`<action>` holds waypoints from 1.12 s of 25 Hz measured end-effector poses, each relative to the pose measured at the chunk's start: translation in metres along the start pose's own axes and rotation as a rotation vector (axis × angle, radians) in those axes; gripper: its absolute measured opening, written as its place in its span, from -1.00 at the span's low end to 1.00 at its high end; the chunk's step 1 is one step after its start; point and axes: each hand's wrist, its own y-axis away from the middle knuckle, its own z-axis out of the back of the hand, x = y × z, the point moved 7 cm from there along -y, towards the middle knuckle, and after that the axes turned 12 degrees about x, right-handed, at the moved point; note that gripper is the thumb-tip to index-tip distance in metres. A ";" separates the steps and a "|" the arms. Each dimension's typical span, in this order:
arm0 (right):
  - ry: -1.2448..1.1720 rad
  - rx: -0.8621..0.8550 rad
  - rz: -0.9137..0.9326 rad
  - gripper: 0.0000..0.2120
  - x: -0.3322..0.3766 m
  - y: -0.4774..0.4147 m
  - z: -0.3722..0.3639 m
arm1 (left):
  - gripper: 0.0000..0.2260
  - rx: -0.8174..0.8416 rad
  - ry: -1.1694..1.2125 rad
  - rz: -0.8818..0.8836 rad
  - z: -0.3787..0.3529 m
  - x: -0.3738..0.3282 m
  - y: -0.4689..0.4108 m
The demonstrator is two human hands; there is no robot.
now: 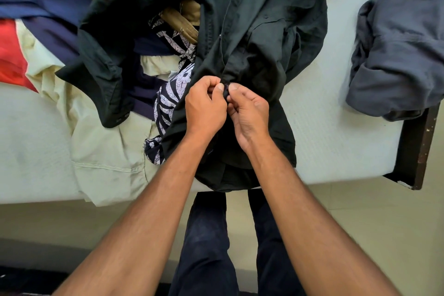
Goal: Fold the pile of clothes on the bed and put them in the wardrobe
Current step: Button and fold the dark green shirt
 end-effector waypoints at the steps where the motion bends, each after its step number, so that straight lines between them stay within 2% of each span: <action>1: 0.034 -0.008 0.024 -0.87 0.002 0.001 0.002 | -0.90 0.013 -0.011 -0.009 -0.001 -0.001 -0.001; 4: 0.140 -0.067 0.099 -0.90 0.012 0.003 0.005 | -0.91 0.025 -0.013 -0.018 -0.002 -0.001 -0.002; 9: 0.067 -0.138 0.055 -0.81 0.014 0.001 0.007 | -0.93 0.051 -0.068 -0.093 -0.007 -0.009 0.005; 13: 0.200 -0.200 0.191 -0.85 0.025 0.016 0.007 | -0.95 0.028 0.011 -0.015 -0.007 -0.006 0.003; 15: 0.305 -0.189 0.261 -0.90 0.030 0.024 0.006 | -0.93 0.026 0.039 0.019 -0.009 -0.005 0.002; 22: 0.616 -0.045 0.268 -0.92 0.043 0.010 0.001 | -0.92 0.101 0.140 0.076 -0.008 0.007 -0.006; 25: 0.403 0.095 0.147 -0.95 0.036 -0.001 0.005 | -0.94 0.230 0.250 0.115 -0.008 0.012 -0.013; 28: 0.120 0.237 -0.052 -0.93 0.029 -0.009 0.003 | -0.93 0.343 0.383 0.168 -0.007 0.016 -0.014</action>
